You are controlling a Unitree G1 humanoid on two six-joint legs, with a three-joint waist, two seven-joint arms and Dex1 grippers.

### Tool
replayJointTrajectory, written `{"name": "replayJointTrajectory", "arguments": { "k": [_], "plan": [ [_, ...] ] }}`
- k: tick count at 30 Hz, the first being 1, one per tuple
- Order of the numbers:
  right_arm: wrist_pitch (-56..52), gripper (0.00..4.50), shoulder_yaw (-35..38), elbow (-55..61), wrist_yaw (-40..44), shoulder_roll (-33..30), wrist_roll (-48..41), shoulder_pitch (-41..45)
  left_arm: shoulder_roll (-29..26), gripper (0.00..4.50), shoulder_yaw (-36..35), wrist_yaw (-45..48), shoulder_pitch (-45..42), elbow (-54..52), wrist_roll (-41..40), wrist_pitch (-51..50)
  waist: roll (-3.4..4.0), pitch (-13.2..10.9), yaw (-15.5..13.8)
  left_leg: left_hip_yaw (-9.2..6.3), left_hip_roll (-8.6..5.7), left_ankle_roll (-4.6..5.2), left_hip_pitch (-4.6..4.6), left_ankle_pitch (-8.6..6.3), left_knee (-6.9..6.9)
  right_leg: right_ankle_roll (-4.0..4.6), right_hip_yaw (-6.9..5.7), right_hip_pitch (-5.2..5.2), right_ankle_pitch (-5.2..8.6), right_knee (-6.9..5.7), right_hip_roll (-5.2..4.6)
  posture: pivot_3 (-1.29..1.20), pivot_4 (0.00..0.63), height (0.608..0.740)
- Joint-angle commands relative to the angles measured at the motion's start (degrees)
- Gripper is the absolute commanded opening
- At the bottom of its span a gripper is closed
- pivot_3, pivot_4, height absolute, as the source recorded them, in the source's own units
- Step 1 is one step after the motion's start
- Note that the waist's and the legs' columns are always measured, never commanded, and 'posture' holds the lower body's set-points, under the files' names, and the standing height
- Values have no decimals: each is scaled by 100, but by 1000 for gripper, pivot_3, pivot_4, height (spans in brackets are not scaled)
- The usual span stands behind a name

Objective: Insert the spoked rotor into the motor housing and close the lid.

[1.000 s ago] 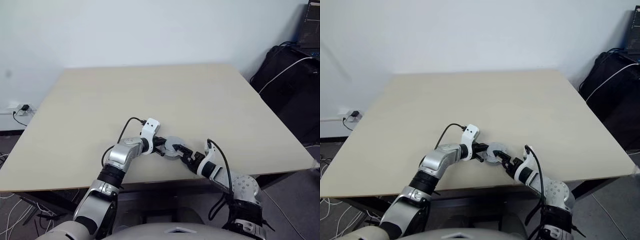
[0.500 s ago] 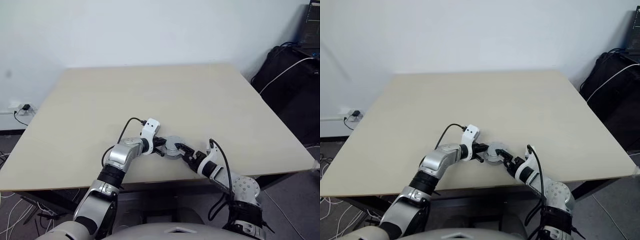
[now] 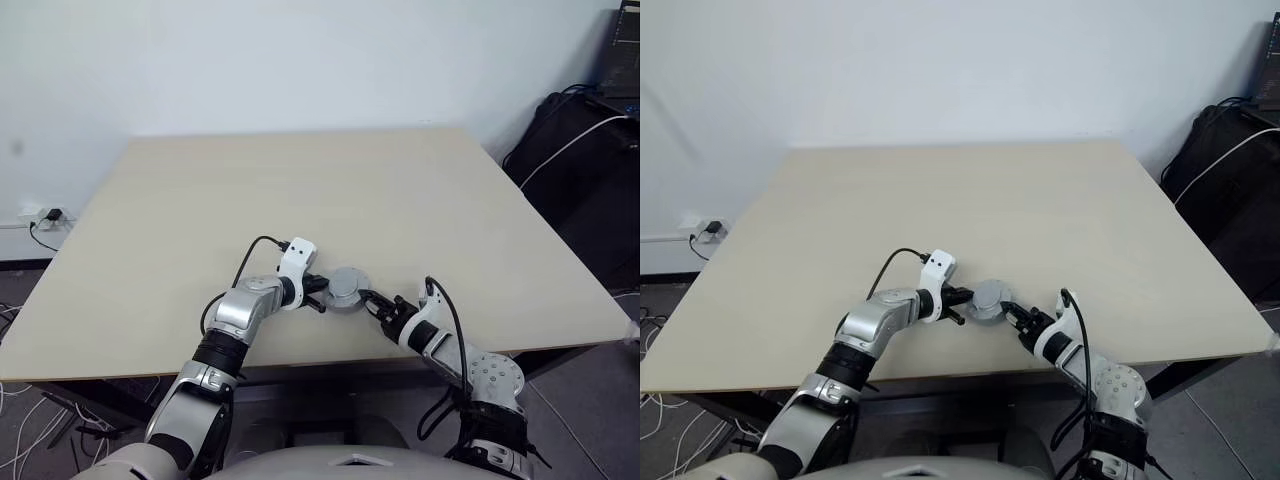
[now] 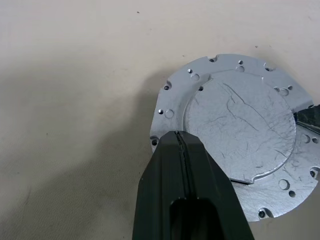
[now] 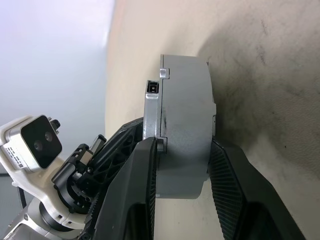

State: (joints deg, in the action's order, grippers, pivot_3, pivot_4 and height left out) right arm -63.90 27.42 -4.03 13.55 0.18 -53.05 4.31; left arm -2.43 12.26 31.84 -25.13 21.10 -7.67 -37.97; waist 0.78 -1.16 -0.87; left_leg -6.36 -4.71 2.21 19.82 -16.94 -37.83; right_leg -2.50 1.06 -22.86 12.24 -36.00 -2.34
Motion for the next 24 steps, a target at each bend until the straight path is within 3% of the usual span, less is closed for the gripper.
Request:
{"name": "replayJointTrajectory", "arguments": {
  "k": [1,20,24],
  "plan": [
    [-67,1183,-146,125,-5,-33,-131,93,111,0,94,80,-26,53,-39,21,0,0,0,0,0,0,0,0,0,0,0,0,0,0,0,0,0,740],
    [-298,1183,-478,200,147,-123,-153,-42,81,0,39,62,69,-94,-64,7,10,7,15,2,1,0,-9,1,-3,-4,0,7,0,-1,1,0,0,740],
    [-242,1183,-407,183,132,-108,-183,-52,257,0,-457,-196,301,-492,-327,449,11,7,23,4,2,0,-8,1,-1,-3,2,4,0,-1,1,0,0,740]
  ]
}}
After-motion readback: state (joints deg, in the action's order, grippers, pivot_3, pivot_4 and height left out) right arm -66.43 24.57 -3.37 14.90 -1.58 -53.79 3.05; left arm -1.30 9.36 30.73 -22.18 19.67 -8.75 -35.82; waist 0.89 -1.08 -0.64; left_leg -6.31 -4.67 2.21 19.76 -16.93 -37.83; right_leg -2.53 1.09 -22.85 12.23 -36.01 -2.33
